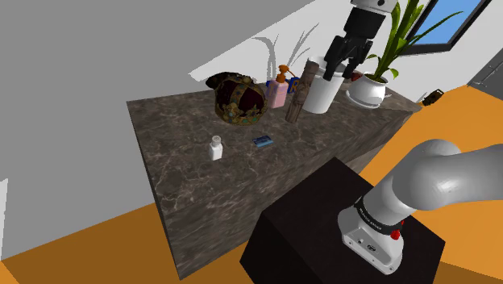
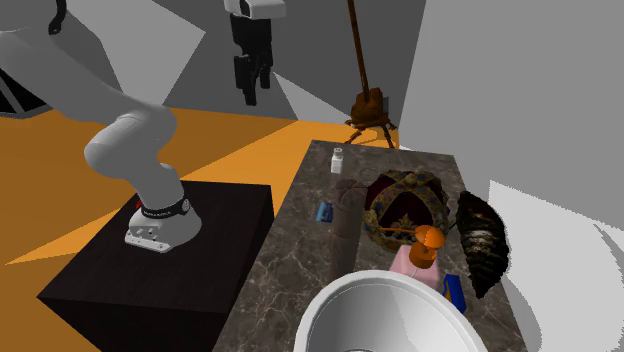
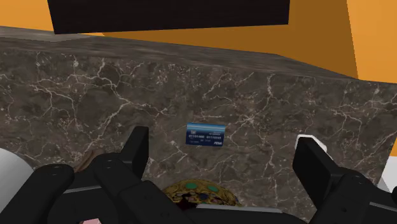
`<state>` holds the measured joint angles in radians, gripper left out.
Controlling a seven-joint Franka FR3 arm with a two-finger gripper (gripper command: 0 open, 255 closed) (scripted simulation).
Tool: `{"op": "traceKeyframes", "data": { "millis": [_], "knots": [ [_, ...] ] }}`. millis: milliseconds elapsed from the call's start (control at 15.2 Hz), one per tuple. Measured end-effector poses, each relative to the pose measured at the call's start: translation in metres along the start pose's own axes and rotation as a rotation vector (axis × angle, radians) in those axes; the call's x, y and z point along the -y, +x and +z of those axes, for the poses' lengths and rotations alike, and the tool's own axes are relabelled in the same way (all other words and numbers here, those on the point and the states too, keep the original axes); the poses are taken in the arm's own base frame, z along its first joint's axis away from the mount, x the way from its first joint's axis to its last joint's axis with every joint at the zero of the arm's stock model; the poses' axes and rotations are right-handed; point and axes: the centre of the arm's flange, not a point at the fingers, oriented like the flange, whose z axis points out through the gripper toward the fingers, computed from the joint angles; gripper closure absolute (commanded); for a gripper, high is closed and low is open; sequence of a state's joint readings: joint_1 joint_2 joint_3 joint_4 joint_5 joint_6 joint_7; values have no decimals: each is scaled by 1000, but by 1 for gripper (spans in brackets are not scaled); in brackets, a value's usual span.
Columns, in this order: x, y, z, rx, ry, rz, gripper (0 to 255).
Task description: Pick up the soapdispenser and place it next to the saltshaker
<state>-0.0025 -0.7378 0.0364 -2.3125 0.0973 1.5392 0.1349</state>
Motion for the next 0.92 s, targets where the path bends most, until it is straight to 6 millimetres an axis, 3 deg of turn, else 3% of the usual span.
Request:
{"op": "traceKeyframes", "data": {
  "millis": [198, 924],
  "knots": [
    [-8, 12, 5, -2, 1, 1, 0],
    [-79, 126, 43, -19, 12, 11, 0]
  ]
}}
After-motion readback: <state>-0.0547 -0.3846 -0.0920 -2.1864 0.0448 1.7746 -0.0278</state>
